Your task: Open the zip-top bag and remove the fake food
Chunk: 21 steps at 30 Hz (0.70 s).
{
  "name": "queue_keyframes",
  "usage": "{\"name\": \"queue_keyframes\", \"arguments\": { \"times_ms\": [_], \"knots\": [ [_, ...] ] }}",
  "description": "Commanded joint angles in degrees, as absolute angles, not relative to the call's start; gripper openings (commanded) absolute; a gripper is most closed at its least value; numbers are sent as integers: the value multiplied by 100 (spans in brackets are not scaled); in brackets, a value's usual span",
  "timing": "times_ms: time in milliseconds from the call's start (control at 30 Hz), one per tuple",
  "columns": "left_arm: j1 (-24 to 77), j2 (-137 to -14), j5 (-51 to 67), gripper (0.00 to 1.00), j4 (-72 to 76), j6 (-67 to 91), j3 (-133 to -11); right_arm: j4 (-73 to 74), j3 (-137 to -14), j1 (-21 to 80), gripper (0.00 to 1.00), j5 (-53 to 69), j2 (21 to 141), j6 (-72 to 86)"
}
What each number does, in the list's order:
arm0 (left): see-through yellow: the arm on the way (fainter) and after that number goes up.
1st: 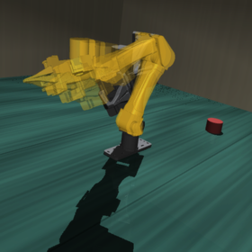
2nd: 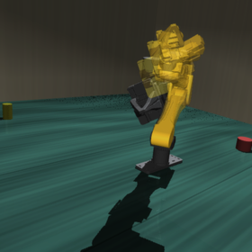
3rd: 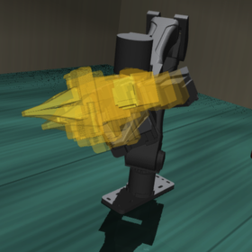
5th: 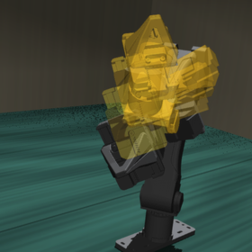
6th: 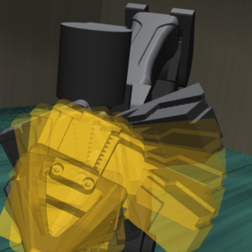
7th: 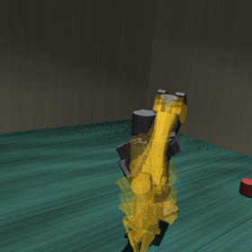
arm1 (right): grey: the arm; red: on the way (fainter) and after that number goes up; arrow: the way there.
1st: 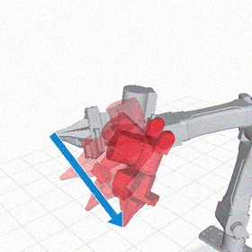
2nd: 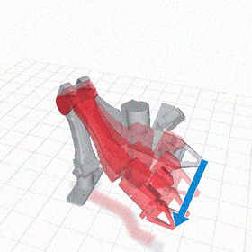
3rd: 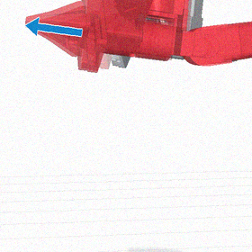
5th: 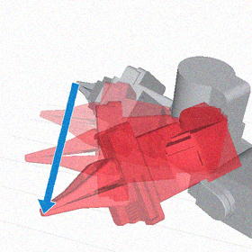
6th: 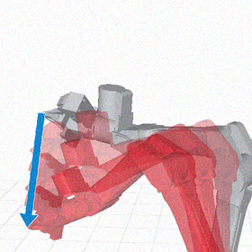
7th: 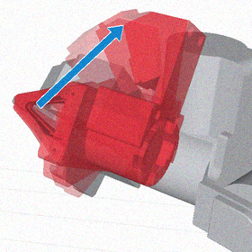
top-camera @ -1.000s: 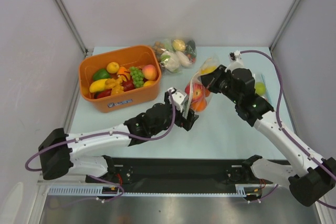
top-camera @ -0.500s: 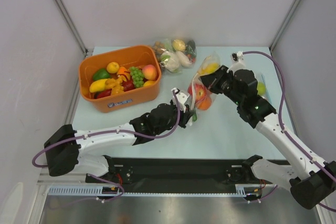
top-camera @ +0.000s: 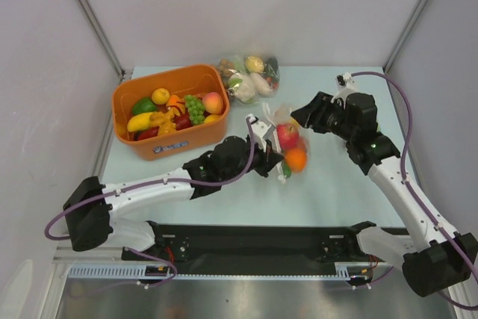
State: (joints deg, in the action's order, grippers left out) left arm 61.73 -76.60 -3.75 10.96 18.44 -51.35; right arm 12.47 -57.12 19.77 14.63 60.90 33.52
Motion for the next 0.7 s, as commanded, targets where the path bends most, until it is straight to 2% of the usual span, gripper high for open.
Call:
{"name": "queue_keyframes", "arguments": {
  "times_ms": [0,100,333,500,667],
  "knots": [
    [5662,-7357,234,0,1282,2800,-5441,1853,-6012,1881,64,1778,5715,2017],
    [5380,-7234,509,0,1415,3233,-5405,2135,-6003,1986,71,1295,5171,1470],
    [4817,-7365,1362,0,1583,4271,-5528,2013,-5538,2645,70,1309,3949,282],
    [4676,-7418,1669,0,1555,4491,-5581,1820,-4923,2926,68,1924,3490,18],
    [4570,-7409,1916,0,1661,4807,-5563,1653,-4544,3365,68,1873,3375,-165]
  ]
}}
